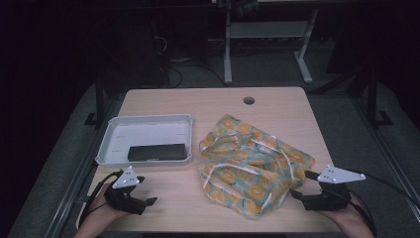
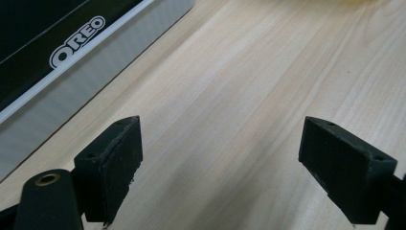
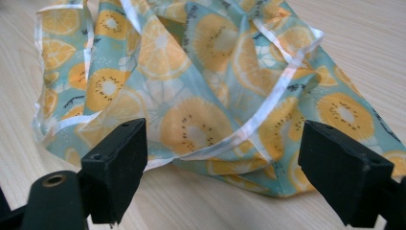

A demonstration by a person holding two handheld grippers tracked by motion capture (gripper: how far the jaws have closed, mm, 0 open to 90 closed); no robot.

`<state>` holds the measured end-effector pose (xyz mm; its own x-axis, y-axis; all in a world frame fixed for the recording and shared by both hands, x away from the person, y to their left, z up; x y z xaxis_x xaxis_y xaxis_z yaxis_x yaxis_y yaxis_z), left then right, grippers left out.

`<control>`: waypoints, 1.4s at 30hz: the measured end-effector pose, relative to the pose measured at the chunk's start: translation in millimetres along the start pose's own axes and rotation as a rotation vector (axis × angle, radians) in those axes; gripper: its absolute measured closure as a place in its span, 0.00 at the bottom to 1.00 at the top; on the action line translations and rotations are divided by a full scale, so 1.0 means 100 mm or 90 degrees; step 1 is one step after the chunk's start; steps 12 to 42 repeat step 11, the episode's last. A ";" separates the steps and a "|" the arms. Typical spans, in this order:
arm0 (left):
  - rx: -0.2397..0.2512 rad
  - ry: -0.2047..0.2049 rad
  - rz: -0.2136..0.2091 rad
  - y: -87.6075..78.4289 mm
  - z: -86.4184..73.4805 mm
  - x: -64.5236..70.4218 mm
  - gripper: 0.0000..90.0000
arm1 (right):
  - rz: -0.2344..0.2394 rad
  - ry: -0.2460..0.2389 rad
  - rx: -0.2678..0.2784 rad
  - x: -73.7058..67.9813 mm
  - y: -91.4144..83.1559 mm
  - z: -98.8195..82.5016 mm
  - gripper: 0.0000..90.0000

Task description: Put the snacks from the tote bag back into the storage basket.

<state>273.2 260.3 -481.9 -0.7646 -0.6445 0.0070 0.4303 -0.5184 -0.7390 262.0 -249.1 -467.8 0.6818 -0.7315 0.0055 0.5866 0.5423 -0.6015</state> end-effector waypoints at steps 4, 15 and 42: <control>0.002 -0.003 0.000 -0.01 -0.01 -0.01 0.17 | -0.005 0.001 -0.005 0.01 -0.02 -0.03 0.19; -0.001 -0.007 -0.001 0.02 0.00 -0.04 0.17 | -0.009 0.003 -0.004 0.03 -0.03 -0.04 0.19; -0.001 -0.007 -0.001 0.02 0.00 -0.04 0.17 | -0.009 0.003 -0.004 0.03 -0.03 -0.04 0.19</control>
Point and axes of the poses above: each handheld gripper's, and its own axes: y roughly forward along the jaws, z roughly out of its top, x roughly to its right, the point moved 6 cm from there along y, roughly forward along the jaws, and after that the axes turned 3 degrees about -y, right-handed, at the moved point
